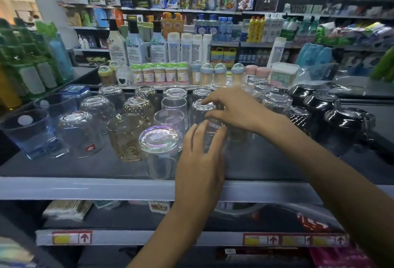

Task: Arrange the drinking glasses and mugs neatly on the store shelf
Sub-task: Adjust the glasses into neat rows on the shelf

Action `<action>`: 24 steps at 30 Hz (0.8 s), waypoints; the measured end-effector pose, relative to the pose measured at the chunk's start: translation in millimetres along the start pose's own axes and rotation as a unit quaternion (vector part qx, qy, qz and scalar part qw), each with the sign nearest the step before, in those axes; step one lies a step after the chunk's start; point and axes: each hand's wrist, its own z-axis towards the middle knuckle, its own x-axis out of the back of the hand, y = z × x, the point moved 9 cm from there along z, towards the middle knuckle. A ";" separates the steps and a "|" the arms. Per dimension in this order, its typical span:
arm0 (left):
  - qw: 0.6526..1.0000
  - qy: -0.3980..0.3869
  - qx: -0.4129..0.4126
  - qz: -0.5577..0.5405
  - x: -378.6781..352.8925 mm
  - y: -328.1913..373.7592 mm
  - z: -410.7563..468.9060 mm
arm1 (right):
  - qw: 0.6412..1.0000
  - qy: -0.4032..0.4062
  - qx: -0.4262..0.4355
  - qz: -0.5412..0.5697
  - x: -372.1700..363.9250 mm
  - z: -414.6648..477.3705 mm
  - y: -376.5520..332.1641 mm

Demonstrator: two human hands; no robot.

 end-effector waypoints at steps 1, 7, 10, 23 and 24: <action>1.000 0.003 0.003 0.000 0.2 -0.1 -0.2 | 1.000 -0.006 0.003 -0.002 -3.2 2.0 1.8; 0.999 0.021 0.038 -0.001 1.1 2.9 -2.4 | 0.999 -0.017 0.023 -0.016 -9.1 10.5 9.1; 0.998 0.039 0.048 0.002 1.2 2.1 -4.3 | 1.000 -0.001 0.017 -0.016 -8.7 11.2 15.8; 0.998 0.037 0.040 -0.012 0.4 -4.5 -6.9 | 0.999 0.028 0.009 0.020 -7.7 12.4 25.1; 0.998 0.037 0.042 -0.012 0.5 -5.4 -7.3 | 0.999 0.028 0.008 0.018 -7.9 12.3 24.4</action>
